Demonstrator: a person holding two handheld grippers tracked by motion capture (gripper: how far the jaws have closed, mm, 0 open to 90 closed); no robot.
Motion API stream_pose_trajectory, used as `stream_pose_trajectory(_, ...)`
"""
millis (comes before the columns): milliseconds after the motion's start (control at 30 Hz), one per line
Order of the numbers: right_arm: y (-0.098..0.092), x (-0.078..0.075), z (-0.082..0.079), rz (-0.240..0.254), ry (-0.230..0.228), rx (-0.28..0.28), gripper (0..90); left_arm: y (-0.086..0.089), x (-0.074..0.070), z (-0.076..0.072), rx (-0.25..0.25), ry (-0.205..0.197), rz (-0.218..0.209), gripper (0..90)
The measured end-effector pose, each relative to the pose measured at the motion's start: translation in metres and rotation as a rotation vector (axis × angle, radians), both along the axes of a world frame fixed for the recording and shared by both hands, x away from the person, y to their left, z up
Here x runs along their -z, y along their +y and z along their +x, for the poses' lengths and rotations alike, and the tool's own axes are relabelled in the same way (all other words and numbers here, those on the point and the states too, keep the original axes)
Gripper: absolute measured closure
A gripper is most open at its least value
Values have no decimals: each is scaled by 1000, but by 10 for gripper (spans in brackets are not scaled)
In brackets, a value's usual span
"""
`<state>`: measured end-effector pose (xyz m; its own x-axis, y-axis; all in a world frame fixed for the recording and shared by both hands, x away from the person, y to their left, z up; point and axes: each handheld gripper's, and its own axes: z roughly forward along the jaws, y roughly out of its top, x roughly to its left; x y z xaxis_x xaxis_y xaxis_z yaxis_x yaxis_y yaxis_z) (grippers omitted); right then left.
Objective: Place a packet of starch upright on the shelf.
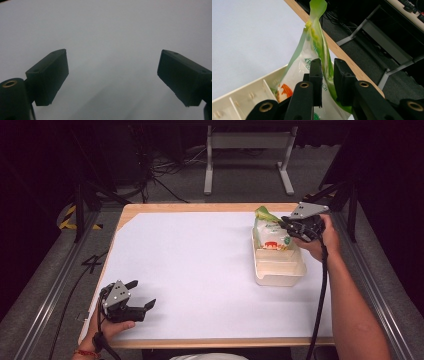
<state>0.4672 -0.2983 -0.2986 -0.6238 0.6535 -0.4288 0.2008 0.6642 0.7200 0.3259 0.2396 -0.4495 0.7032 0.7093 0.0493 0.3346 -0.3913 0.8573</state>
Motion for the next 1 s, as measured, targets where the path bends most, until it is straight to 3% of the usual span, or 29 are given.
stream_pose_trajectory(367,-13,-7,-9,65,-29,35,713,-3,0,5,13,1,-1,109)
stream_pose_trajectory(533,-15,-9,-17,60,-45,49,702,-6,-1,9,23,-3,-1,109)
stream_pose_trajectory(1000,-23,-12,-42,107,-68,30,637,-14,0,18,54,1,4,109)
